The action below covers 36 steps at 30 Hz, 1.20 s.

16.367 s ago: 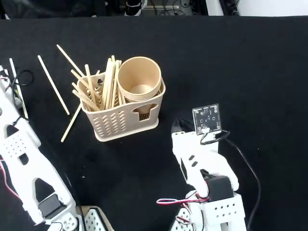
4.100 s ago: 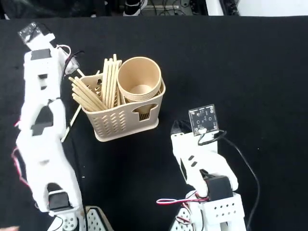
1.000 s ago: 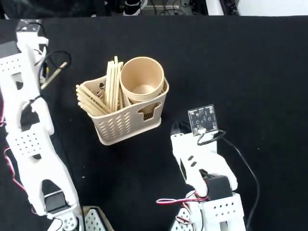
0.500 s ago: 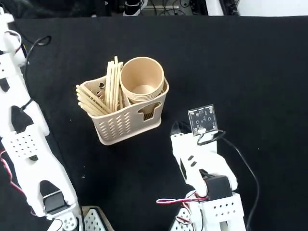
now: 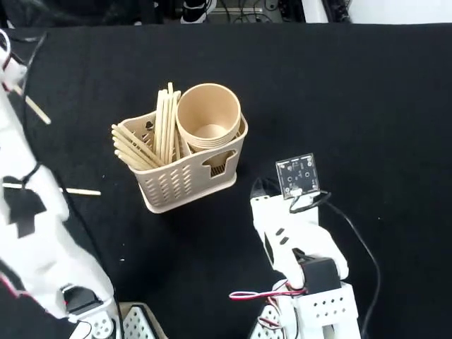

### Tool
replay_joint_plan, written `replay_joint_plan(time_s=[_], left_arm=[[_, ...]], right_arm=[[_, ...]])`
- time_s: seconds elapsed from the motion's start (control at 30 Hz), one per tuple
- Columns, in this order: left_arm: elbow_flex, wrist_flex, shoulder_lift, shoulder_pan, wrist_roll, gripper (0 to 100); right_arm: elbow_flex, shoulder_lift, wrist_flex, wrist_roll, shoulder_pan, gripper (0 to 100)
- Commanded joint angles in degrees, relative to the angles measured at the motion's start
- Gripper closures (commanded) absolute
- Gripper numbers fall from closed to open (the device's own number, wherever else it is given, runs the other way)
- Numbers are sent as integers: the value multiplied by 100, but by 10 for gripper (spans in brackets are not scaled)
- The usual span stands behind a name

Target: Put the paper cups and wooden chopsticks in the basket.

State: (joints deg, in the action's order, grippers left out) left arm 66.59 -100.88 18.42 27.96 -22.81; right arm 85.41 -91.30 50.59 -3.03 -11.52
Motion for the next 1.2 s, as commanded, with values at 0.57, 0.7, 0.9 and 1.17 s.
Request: replay_joint_plan(time_s=[0.57,0.7,0.9,1.17], left_arm=[[-10730,6119,-9468,-3231,879,971],[-12418,7297,-10743,-3996,1468,971],[-13534,7270,-11253,-4268,1873,968],[-13569,7095,-11244,-3934,1829,923]], right_arm=[[-31,-57,-114,-62,-44,970],[-31,-57,-114,-62,-35,970],[-31,-57,-114,-62,-35,970],[-31,-57,-97,-352,-44,970]])
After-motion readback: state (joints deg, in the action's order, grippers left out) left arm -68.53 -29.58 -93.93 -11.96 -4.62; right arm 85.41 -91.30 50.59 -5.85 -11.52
